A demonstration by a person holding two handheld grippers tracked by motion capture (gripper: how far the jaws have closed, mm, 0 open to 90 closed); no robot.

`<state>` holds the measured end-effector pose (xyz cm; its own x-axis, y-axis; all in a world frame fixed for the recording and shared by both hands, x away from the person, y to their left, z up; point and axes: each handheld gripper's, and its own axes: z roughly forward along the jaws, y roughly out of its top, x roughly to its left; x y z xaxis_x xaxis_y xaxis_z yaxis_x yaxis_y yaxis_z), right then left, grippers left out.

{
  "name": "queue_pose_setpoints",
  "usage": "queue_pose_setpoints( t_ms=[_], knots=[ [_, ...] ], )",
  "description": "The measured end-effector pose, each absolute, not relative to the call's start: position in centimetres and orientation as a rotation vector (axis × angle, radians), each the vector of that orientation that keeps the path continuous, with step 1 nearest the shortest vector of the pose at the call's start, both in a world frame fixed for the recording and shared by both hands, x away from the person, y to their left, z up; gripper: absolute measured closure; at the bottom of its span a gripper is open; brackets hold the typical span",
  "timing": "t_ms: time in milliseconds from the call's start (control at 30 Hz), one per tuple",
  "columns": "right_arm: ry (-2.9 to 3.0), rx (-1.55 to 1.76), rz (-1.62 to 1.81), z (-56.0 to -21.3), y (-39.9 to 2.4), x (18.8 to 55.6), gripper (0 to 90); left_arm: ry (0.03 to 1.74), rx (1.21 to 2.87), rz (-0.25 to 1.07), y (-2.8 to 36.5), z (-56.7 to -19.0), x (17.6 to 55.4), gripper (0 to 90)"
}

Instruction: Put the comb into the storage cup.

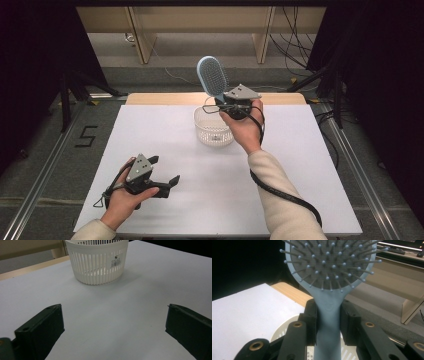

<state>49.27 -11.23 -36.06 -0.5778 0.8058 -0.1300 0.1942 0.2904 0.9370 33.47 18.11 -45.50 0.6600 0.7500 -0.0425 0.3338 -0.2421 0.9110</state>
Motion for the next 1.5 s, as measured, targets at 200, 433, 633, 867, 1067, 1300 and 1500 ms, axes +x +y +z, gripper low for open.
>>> queue_pose_setpoints(
  t_ms=[200, 433, 633, 867, 1067, 1300, 1500],
  knots=[
    [1.951, 0.899, 1.296, -36.2, -11.2, 49.6, 70.4, 0.861, 1.837, 0.500, 18.1, -45.5, 33.5, 1.1],
    [1.954, 0.897, 1.300, -36.4, -11.1, 49.8, 70.4, 0.861, 1.835, 0.499, 18.1, -45.5, 33.4, 1.1],
    [1.953, 0.889, 1.309, -36.5, -11.1, 50.0, 70.4, 0.859, 1.836, 0.500, 18.1, -45.5, 33.4, 1.1],
    [1.950, 0.892, 1.304, -36.7, -10.9, 50.5, 70.4, 0.859, 1.835, 0.502, 18.1, -45.5, 33.4, 1.1],
    [1.956, 0.888, 1.299, -36.9, -10.9, 50.8, 70.4, 0.859, 1.833, 0.500, 18.1, -45.5, 33.4, 1.1],
    [1.963, 0.888, 1.288, -37.2, -10.9, 51.0, 70.3, 0.858, 1.834, 0.501, 18.1, -45.5, 33.4, 1.1],
    [1.961, 0.895, 1.283, -37.5, -11.0, 51.2, 70.4, 0.858, 1.833, 0.501, 18.1, -45.5, 33.4, 1.1]
  ],
)
